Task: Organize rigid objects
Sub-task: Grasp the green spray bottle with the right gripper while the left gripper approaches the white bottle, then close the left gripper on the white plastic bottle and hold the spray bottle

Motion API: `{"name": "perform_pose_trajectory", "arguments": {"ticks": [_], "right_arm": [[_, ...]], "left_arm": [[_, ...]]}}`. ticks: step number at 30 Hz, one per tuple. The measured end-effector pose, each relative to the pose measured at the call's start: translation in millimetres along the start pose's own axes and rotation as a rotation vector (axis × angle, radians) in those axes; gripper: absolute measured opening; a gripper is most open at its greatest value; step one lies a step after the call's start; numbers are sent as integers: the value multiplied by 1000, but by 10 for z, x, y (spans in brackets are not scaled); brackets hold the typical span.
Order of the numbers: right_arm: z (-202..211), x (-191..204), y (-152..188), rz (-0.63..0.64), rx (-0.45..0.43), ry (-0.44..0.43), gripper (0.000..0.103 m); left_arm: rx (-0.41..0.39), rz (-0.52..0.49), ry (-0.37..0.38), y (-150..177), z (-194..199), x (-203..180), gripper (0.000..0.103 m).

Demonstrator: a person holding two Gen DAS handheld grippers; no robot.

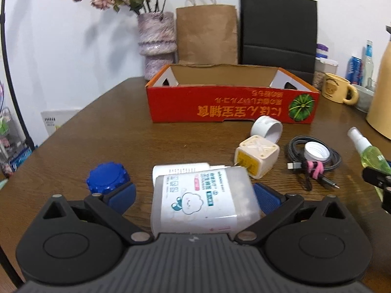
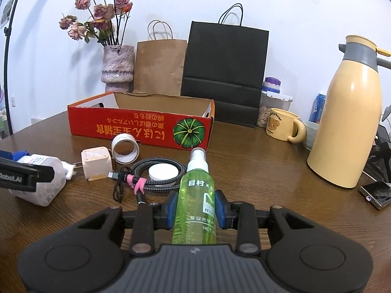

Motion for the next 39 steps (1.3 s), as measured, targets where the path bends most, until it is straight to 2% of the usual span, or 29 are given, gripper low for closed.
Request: {"name": "perform_pose_trajectory", "arguments": {"ticks": [6, 13, 16, 18, 19, 30, 39], "right_arm": [[0, 6, 1, 6, -1, 1, 31], [-1, -4, 1, 3, 0, 5, 31], [4, -13, 0, 2, -4, 11, 31], [7, -19, -1, 0, -6, 16, 31], [13, -15, 1, 0, -7, 18, 31], [17, -29, -9, -4, -12, 40, 31], [17, -68, -14, -21, -14, 57, 31]], "left_arm": [[1, 66, 38, 23, -53, 93, 103], [22, 59, 45, 65, -133, 58, 103], [19, 60, 49, 73, -129, 53, 96], [22, 53, 53, 85, -133, 37, 85], [27, 51, 54, 88, -144, 31, 84], [17, 50, 44, 89, -114, 44, 84], [-30, 25, 51, 61, 18, 23, 84]]}}
Point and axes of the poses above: each gripper's, at about its wrist camera, not at the fingertips, and z roughly against the way its jaws point, x to its left, y to its underside, the point moved 8 cm from there along -z, roughly the way its jaws point, and after that the axes turned 12 degrees about y, right-handed, at the moved point
